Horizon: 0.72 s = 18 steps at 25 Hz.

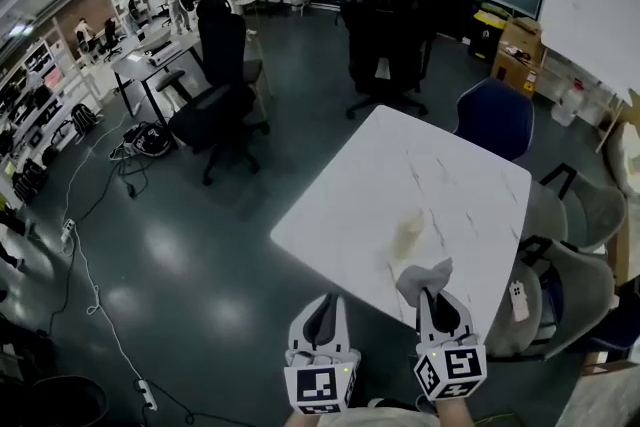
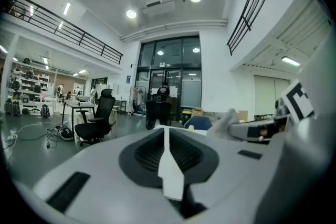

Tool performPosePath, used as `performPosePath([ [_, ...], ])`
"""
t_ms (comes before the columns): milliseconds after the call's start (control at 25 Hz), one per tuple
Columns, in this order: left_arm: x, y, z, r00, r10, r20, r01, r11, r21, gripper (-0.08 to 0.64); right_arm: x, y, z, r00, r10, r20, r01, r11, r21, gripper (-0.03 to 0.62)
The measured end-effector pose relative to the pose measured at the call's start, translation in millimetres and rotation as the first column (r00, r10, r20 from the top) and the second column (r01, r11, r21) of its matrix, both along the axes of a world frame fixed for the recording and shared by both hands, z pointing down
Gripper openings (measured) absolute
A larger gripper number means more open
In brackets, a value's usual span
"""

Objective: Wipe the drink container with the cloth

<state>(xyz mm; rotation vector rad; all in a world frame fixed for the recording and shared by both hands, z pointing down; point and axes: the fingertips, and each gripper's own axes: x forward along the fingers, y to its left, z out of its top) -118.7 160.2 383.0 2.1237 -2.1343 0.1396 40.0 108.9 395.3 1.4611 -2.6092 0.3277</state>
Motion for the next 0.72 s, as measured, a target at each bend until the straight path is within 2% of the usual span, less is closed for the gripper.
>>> performPosePath([
  [160, -15, -32, 4, 0.999, 0.043, -0.004, -0.043, 0.999, -0.01, 0.034, -10, -30, 3, 0.999, 0.041, -0.011, -0.041, 0.999, -0.007, 0.043],
  [280, -19, -52, 7, 0.997, 0.072, -0.034, -0.073, 0.997, -0.033, 0.034, -17, -47, 6, 0.998, 0.052, -0.022, -0.052, 0.998, -0.017, 0.043],
  [400, -23, -69, 17, 0.994, 0.105, -0.027, -0.106, 0.994, -0.029, 0.034, -24, -60, 10, 0.998, 0.059, -0.028, -0.06, 0.998, -0.025, 0.043],
  [720, -20, -104, 26, 0.984, 0.168, -0.052, -0.171, 0.984, -0.06, 0.034, -28, -85, 16, 0.995, 0.069, -0.068, -0.072, 0.997, -0.034, 0.043],
])
